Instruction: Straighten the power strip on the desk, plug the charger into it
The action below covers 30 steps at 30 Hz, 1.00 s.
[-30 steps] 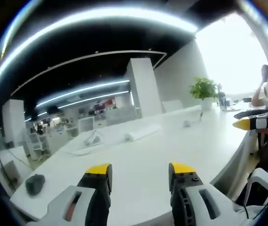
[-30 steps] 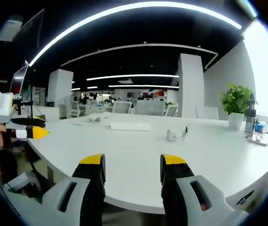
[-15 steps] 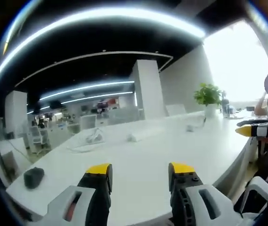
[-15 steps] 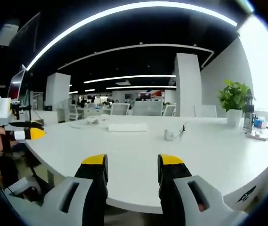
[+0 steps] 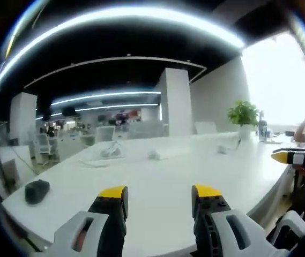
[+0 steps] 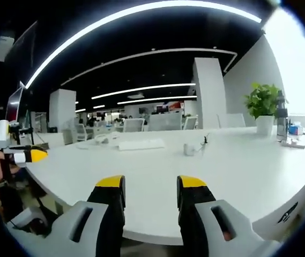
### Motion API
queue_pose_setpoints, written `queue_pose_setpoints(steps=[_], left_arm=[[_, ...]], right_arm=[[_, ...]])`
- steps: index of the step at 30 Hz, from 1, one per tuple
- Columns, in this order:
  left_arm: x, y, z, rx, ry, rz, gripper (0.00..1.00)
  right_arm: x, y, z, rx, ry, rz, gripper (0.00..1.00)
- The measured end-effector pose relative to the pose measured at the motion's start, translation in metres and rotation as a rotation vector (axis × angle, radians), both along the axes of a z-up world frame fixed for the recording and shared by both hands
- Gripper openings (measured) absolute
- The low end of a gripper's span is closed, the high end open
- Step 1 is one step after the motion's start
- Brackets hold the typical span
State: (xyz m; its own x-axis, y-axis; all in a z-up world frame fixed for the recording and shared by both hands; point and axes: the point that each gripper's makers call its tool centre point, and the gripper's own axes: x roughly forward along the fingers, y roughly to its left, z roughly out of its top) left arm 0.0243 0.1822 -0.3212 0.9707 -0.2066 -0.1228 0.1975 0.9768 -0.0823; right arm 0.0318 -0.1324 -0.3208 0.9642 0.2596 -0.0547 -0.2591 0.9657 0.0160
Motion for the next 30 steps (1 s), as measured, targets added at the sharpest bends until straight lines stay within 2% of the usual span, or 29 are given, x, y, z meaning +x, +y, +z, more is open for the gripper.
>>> queue_pose_setpoints(steps=[1, 2, 9, 17, 30], left_arm=[[0.001, -0.003, 0.000, -0.037, 0.004, -0.027, 0.49], [0.002, -0.002, -0.001, -0.040, 0.008, -0.035, 0.49], [0.007, -0.003, -0.004, -0.015, 0.014, -0.031, 0.49], [0.012, -0.010, 0.005, 0.004, -0.018, -0.042, 0.49], [0.023, -0.015, 0.013, 0.021, -0.031, -0.043, 0.47]], right_arm=[[0.001, 0.000, -0.001, 0.000, 0.004, -0.001, 0.38], [0.002, -0.001, -0.002, -0.001, 0.007, -0.002, 0.38], [0.009, 0.000, -0.002, 0.001, -0.001, 0.000, 0.38], [0.022, 0.016, 0.000, -0.005, -0.003, 0.048, 0.38], [0.035, 0.023, 0.017, 0.008, -0.037, 0.082, 0.38]])
